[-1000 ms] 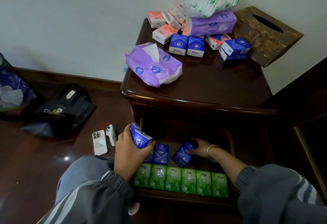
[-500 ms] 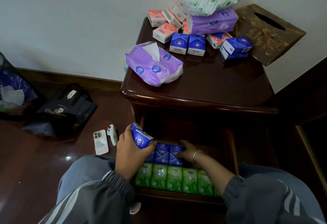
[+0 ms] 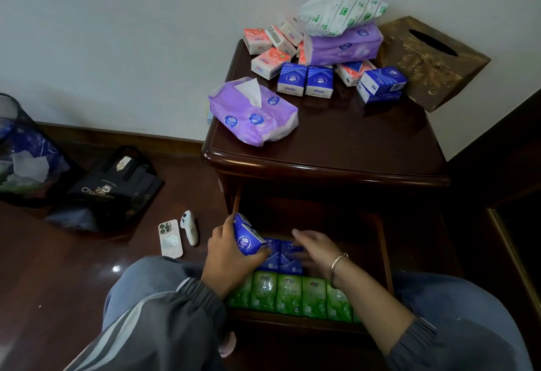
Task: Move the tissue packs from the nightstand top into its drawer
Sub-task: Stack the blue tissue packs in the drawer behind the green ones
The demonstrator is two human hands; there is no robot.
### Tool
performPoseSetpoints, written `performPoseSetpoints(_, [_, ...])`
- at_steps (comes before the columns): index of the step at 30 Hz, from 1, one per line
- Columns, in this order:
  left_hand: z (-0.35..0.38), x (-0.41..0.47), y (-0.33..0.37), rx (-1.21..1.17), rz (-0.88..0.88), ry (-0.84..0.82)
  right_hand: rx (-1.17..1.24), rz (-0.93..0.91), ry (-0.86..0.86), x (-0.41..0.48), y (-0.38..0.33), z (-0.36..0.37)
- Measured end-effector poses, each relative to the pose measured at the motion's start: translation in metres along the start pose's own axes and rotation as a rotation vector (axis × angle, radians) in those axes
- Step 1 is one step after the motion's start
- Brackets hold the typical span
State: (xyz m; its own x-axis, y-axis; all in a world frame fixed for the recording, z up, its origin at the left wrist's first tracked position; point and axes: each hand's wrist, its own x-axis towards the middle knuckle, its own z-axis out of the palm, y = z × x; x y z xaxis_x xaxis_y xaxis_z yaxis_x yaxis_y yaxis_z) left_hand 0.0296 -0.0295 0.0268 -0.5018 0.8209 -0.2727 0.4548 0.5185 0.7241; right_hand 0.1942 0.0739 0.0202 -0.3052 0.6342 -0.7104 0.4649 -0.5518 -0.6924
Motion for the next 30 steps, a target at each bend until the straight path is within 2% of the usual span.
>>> performPoseSetpoints(2, [0.007, -0.008, 0.008, 0.036, 0.056, -0.039, 0.135, 0.036, -0.258, -0.021, -0.011, 0.006])
performPoseSetpoints(4, [0.014, -0.017, 0.018, 0.070, 0.111, -0.053, 0.146, 0.002, -0.366, -0.039, -0.016, 0.011])
performPoseSetpoints(7, [0.025, -0.030, 0.030, 0.128, 0.164, -0.053, 0.146, -0.084, -0.292, -0.057, -0.017, 0.009])
performPoseSetpoints(10, [0.032, -0.041, 0.036, 0.162, 0.195, -0.144, 0.137, -0.113, -0.244, -0.070, -0.015, -0.005])
performPoseSetpoints(12, [0.031, -0.045, 0.041, -0.027, 0.090, -0.271, 0.127, -0.146, -0.242, -0.076, -0.014, -0.016])
performPoseSetpoints(15, [0.030, -0.048, 0.045, -0.656, -0.099, -0.448, 0.132, -0.191, -0.258, -0.085, -0.013, -0.030])
performPoseSetpoints(17, [0.030, -0.051, 0.050, -0.960, -0.204, -0.476, 0.165, -0.208, -0.275, -0.088, -0.011, -0.037])
performPoseSetpoints(19, [0.028, -0.056, 0.056, -1.051, -0.259, -0.443, 0.184, -0.215, -0.271, -0.090, -0.011, -0.044])
performPoseSetpoints(21, [0.027, -0.058, 0.060, -1.006, -0.246, -0.350, 0.193, -0.194, -0.208, -0.089, -0.009, -0.049])
performPoseSetpoints(23, [0.026, -0.060, 0.065, -0.855, -0.148, -0.253, 0.191, -0.160, -0.114, -0.085, -0.007, -0.052])
performPoseSetpoints(27, [0.036, -0.073, 0.073, -0.232, 0.134, -0.066, 0.196, -0.142, -0.033, -0.078, -0.001, -0.043])
performPoseSetpoints(30, [0.048, -0.080, 0.080, 0.121, 0.182, 0.093, 0.401, -0.107, -0.087, -0.075, 0.003, -0.038])
